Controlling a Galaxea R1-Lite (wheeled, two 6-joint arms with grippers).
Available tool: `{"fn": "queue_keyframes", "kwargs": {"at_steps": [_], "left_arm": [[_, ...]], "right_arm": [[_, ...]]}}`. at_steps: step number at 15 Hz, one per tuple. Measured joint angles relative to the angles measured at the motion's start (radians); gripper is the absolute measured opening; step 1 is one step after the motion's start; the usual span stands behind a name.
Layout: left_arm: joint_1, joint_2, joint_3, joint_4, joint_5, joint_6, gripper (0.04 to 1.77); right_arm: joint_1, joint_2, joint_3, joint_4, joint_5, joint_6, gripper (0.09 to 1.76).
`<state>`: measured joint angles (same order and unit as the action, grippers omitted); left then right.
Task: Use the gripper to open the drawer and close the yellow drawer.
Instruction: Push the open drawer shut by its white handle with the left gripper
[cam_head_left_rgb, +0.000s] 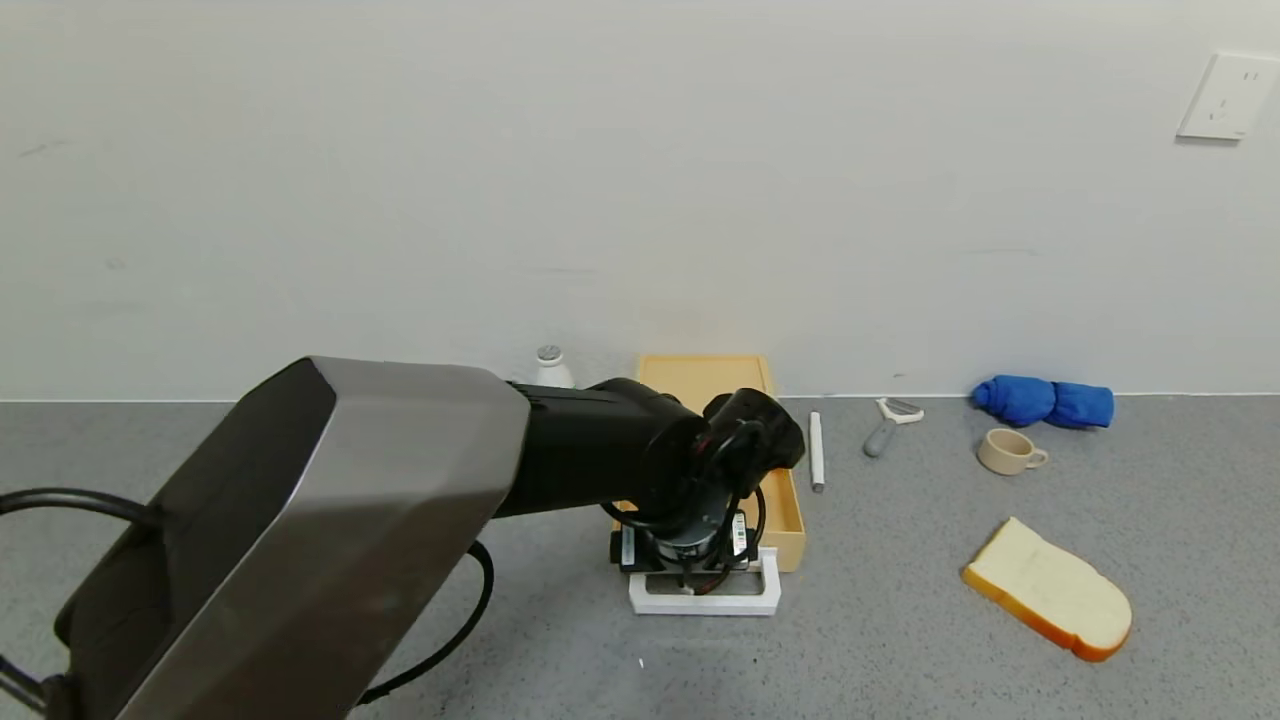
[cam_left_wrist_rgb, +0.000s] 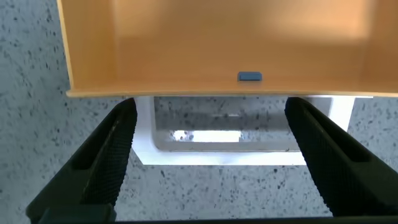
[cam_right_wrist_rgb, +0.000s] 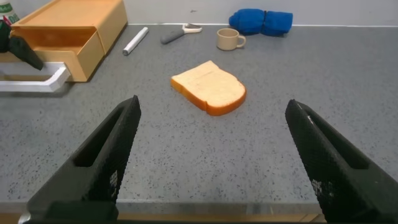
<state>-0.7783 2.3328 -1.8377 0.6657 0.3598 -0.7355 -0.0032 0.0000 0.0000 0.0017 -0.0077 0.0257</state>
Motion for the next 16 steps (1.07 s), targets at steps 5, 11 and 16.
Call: {"fn": "queue_keyframes", "kwargs": {"at_steps": [5,11,16], "left_arm": [[0.052,0.039,-0.097,-0.002,0.003,0.071,1.72],[0.107,0.073,-0.137,-0.096,-0.004,0.187,1.72],[0.141,0.088,-0.138,-0.187,-0.008,0.237,1.72]], "right_arm": [[0.0,0.0,0.0,0.0,0.0,0.0,1.71],[0.0,0.0,0.0,0.0,0.0,0.0,1.71],[0.0,0.0,0.0,0.0,0.0,0.0,1.71]]}}
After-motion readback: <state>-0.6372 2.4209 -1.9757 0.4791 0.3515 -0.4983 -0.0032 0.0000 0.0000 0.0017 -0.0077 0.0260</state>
